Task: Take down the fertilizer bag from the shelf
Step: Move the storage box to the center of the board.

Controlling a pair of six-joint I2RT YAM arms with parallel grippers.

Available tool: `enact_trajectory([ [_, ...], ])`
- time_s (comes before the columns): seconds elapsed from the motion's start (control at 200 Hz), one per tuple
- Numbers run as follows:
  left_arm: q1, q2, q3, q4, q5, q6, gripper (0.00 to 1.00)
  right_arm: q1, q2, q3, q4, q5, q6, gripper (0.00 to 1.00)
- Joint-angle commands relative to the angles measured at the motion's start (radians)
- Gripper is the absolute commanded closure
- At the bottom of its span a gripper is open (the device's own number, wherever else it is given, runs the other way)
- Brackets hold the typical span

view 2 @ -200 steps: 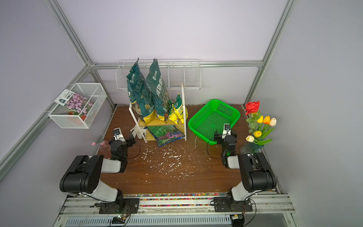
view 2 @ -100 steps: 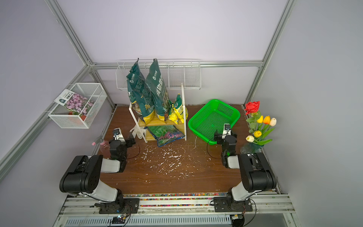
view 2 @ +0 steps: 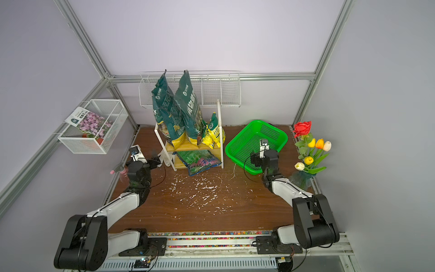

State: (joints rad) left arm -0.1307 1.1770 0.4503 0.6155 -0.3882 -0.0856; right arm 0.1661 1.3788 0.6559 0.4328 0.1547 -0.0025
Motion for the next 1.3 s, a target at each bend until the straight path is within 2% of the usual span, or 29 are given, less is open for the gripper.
enact_trajectory([
  [0.0,-0.001,-0.09,0.067,-0.303,-0.051,-0.056,0.0,0.013,-0.048,0.077,-0.25,-0.046,0.051,0.06],
  [0.095,-0.001,-0.169,0.114,-0.476,-0.008,-0.059,0.0,0.037,-0.065,0.201,-0.436,-0.073,0.072,0.08],
  [0.175,-0.001,-0.225,0.117,-0.552,0.014,-0.093,0.0,0.049,-0.04,0.345,-0.657,-0.163,0.108,0.14],
  [0.26,-0.002,-0.269,0.077,-0.54,0.042,-0.131,0.0,0.079,0.001,0.449,-0.835,-0.244,0.131,0.2],
  [0.385,-0.004,-0.256,0.073,-0.458,0.122,-0.156,0.0,0.167,0.019,0.45,-0.93,-0.256,0.122,0.24],
  [0.495,-0.002,-0.199,0.104,-0.456,0.183,-0.185,0.0,0.222,0.036,0.407,-0.964,-0.228,0.136,0.3],
  [0.67,-0.002,-0.183,0.126,-0.488,0.225,-0.207,0.0,0.227,0.059,0.373,-0.96,-0.215,0.166,0.33],
  [0.865,-0.002,-0.227,0.1,-0.46,0.226,-0.212,0.0,0.228,0.13,0.441,-0.973,-0.158,0.083,0.35],
  [1.095,-0.001,-0.233,0.097,-0.457,0.22,-0.206,0.0,0.228,0.268,0.512,-0.985,-0.101,0.007,0.42],
  [1.295,-0.003,-0.235,0.096,-0.456,0.216,-0.203,0.0,0.228,0.356,0.563,-0.979,-0.06,-0.03,0.54],
])
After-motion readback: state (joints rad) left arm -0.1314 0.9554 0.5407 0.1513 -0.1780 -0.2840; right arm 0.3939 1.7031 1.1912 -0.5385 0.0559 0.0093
